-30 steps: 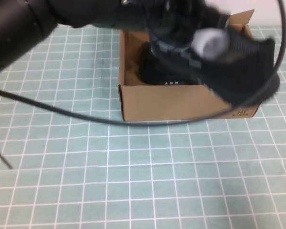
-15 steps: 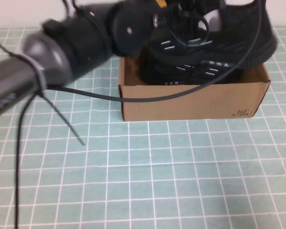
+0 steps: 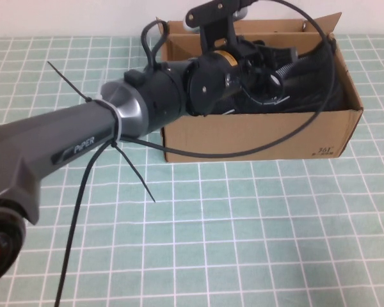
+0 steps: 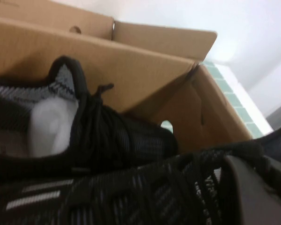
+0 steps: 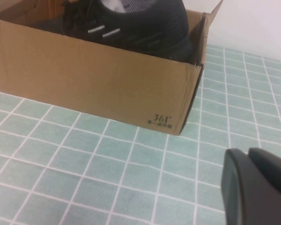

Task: Put shoes into padded shoe box

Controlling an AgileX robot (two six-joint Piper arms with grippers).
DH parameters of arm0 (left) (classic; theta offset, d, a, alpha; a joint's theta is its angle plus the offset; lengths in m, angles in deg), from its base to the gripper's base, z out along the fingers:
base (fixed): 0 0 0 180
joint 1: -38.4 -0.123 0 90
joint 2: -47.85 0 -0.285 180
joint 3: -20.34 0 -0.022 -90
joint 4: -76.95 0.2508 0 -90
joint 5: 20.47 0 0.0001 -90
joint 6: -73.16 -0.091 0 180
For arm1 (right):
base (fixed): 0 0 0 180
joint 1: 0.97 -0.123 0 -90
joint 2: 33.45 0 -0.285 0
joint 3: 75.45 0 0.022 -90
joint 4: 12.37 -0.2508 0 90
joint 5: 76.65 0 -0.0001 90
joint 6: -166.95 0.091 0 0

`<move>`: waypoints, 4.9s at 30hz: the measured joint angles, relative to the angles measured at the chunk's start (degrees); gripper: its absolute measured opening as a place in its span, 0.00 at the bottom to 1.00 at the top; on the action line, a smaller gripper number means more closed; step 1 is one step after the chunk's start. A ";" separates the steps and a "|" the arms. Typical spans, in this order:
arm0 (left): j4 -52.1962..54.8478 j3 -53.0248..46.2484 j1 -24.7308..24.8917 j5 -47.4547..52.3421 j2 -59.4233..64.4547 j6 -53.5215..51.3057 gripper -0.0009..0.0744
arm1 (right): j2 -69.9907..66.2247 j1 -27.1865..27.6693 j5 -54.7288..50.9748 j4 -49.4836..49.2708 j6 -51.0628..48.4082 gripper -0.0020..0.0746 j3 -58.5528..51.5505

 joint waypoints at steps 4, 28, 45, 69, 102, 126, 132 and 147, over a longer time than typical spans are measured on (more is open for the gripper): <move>-0.09 0.00 0.25 0.12 0.51 -0.11 0.02 | 0.00 0.00 0.00 0.00 0.12 0.02 0.00; -0.64 0.24 -0.01 2.80 3.70 -0.11 0.10 | 0.00 0.00 0.00 0.00 0.83 0.02 0.00; -0.73 0.57 -2.19 21.73 -1.40 -9.39 0.13 | 0.00 0.00 -0.33 0.00 0.96 0.02 0.00; 4.48 2.83 -8.76 60.12 -35.81 -33.77 0.09 | 0.00 0.00 -4.75 -0.23 1.61 0.02 0.00; -13.78 -34.15 -8.76 53.95 -51.22 -50.31 0.08 | 12.70 0.00 -5.31 -0.23 1.61 0.02 0.00; -18.19 -41.10 -8.76 54.15 -79.29 -51.86 0.08 | 12.93 0.00 -5.42 -0.23 1.61 0.02 0.00; -18.19 -41.10 -8.76 54.15 -79.38 -51.94 0.08 | 12.93 0.00 -5.42 -0.23 1.61 0.02 0.00; -16.24 -41.10 -8.76 53.90 -79.38 -51.94 0.08 | 12.93 0.00 -5.42 -0.23 1.61 0.02 0.00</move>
